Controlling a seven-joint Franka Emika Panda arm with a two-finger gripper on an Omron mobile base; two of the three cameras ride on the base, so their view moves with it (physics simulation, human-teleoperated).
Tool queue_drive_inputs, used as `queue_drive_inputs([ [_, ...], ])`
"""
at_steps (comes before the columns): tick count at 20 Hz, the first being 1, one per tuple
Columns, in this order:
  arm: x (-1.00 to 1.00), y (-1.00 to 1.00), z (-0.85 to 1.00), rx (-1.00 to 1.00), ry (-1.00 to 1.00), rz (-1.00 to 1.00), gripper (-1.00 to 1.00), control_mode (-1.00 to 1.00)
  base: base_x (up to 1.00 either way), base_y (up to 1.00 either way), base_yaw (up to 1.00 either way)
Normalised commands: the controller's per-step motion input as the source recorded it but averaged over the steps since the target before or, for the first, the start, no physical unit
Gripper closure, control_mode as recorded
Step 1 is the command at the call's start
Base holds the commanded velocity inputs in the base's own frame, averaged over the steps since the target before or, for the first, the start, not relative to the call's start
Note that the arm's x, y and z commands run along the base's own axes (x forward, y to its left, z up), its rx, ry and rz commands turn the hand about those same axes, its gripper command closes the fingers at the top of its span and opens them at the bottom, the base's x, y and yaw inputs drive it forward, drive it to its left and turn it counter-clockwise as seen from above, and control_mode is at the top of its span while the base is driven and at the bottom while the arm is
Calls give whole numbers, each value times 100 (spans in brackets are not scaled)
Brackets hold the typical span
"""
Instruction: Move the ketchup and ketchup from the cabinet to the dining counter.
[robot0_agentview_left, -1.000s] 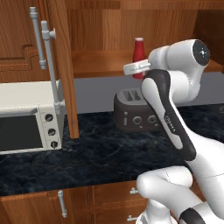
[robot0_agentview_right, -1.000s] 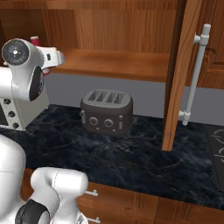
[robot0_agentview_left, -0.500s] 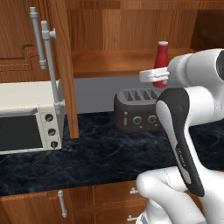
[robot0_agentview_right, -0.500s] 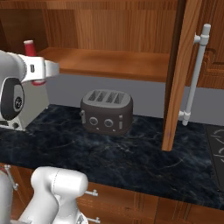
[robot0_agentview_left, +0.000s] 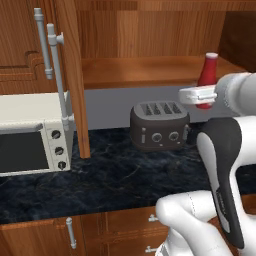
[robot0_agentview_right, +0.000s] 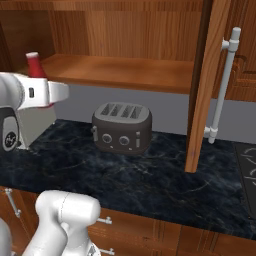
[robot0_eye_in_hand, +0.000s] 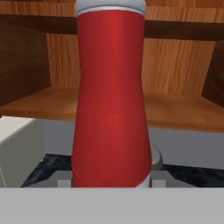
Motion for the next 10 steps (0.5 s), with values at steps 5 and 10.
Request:
queue_drive_inputs([
  [5,-31,-24,-18,0,-5,0,100,-100,0,0,0],
  [10,-25,-8,-35,0,-1,0,100,-100,0,0,0],
])
